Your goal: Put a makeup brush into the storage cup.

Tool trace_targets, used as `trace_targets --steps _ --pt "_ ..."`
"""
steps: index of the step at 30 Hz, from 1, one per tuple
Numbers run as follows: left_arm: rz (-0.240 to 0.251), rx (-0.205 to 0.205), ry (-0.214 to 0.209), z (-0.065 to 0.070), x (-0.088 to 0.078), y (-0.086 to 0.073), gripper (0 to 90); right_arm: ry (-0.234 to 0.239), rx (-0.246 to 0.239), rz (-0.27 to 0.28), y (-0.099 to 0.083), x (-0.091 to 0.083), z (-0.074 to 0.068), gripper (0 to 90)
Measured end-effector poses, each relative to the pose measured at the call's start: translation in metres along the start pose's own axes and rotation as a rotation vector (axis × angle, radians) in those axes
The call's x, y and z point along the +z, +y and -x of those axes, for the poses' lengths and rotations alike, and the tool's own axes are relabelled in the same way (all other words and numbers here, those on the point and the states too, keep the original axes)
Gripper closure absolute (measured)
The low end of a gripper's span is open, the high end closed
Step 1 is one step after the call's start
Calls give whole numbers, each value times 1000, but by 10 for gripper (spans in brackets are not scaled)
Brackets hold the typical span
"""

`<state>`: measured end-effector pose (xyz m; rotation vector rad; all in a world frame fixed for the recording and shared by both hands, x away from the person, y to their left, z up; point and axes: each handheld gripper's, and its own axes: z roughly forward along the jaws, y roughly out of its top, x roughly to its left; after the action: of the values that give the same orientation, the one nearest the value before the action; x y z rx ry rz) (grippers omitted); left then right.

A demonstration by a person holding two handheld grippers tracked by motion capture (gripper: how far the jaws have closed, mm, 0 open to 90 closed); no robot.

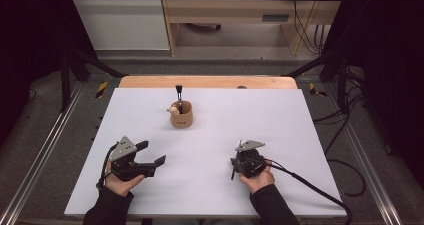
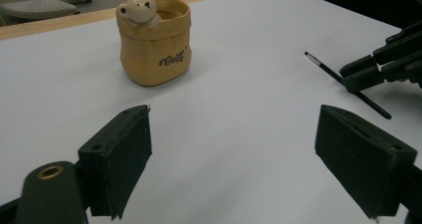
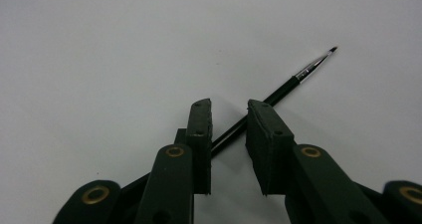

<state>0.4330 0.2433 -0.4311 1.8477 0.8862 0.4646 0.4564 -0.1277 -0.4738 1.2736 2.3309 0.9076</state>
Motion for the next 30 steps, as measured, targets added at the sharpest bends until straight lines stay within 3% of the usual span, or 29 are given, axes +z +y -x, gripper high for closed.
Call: trace_targets --steps 1,3,6,12,14,16,17,23,27,30 --pt "0 0 0 0 0 0 140 -2 -16 3 0 0 2 737" --pt "0 0 0 0 0 0 140 3 7 -1 0 -2 1 760" --pt "0 3 0 0 0 0 140 -5 -6 -4 0 -3 2 763" --pt "1 4 0 0 0 0 140 -5 -16 -5 -1 -2 3 716" --pt "1 3 0 0 0 0 140 4 7 -7 -1 -2 1 681" --pt "1 -1 -1 0 0 0 140 -8 -6 8 0 -2 3 663" --pt "0 -1 -1 0 0 0 141 -10 16 15 1 -3 3 641" --pt "-3 4 -1 0 1 0 140 -50 29 57 5 5 12 579" --pt "-2 3 -1 0 1 0 141 -39 70 61 7 13 14 586" --pt "-2 3 -1 -1 1 0 141 -50 65 64 6 14 14 608"
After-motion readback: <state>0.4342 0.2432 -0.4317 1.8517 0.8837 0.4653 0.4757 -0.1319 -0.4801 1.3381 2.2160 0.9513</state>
